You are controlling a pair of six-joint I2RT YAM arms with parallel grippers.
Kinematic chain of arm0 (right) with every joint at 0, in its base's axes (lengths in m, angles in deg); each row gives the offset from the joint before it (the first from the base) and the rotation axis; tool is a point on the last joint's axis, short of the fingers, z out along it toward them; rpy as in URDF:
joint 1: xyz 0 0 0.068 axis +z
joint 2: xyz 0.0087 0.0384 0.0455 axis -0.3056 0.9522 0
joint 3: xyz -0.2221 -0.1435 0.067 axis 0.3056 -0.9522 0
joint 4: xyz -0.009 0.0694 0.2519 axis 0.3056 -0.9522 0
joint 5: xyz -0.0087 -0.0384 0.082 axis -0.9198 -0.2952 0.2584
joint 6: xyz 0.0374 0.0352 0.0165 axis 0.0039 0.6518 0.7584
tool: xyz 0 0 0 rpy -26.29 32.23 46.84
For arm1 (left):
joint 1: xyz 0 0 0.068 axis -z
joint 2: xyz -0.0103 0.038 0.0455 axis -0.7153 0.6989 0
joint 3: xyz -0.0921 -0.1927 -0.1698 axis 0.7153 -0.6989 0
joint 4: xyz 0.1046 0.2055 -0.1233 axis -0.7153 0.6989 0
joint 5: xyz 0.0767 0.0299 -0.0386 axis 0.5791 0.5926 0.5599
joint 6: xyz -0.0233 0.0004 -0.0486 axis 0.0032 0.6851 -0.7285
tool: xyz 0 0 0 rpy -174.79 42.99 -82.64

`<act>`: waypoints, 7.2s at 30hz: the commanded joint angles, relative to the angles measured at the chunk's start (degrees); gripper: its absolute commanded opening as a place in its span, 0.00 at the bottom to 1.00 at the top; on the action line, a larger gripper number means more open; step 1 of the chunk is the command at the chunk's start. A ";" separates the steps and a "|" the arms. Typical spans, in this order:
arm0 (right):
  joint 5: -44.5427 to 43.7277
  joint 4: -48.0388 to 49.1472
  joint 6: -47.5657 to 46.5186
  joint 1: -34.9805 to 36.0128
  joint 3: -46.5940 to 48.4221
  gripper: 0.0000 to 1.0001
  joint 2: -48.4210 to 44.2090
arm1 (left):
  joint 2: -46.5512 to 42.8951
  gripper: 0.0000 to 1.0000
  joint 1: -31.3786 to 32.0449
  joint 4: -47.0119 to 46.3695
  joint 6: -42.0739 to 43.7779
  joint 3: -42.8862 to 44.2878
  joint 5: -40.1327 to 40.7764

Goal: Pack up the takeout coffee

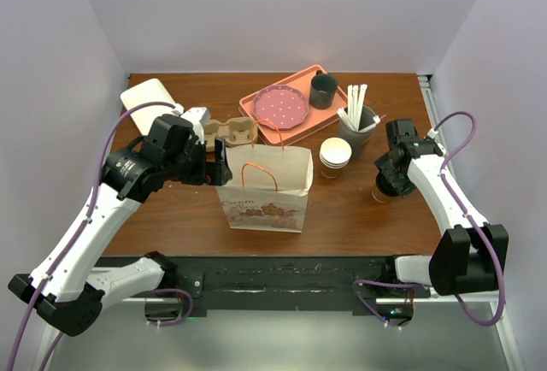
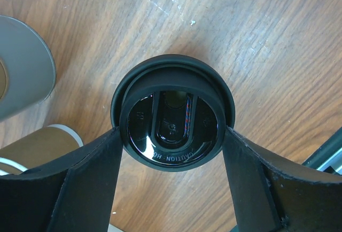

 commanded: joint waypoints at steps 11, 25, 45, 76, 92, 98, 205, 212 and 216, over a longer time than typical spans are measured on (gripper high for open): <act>-1.06 2.20 -5.54 -0.27 1.01 0.63 0.10 | 0.37 0.99 0.37 1.13 1.44 2.27 3.97; 4.11 -9.31 -33.83 -0.19 16.83 0.42 -6.14 | 3.80 0.82 0.29 2.80 2.93 4.83 3.47; 30.47 -26.72 -48.61 22.14 66.48 0.32 0.89 | 12.58 0.42 0.29 0.34 5.40 14.23 0.38; 31.90 -16.26 -54.78 49.38 57.00 0.28 -0.70 | -1.12 0.00 0.37 -17.51 -2.86 -2.64 -7.09; 28.57 -9.77 -52.76 55.53 66.49 0.28 4.58 | 3.27 0.00 0.29 -9.60 -1.19 0.96 -4.80; 21.62 -12.83 -54.25 60.28 68.52 0.27 9.40 | 2.75 0.00 0.37 -8.63 -2.68 2.02 -5.16; 9.49 5.45 -71.57 63.53 28.09 0.18 2.82 | -6.58 0.47 0.29 -23.76 -4.28 -14.95 -7.96; 7.90 5.18 -69.10 66.79 22.29 0.18 -0.33 | -5.43 0.61 0.37 -18.21 -1.11 -11.26 -9.02; 7.55 4.92 -68.84 67.14 21.15 0.18 -1.48 | -5.60 0.62 0.37 -17.42 1.35 -10.73 -12.00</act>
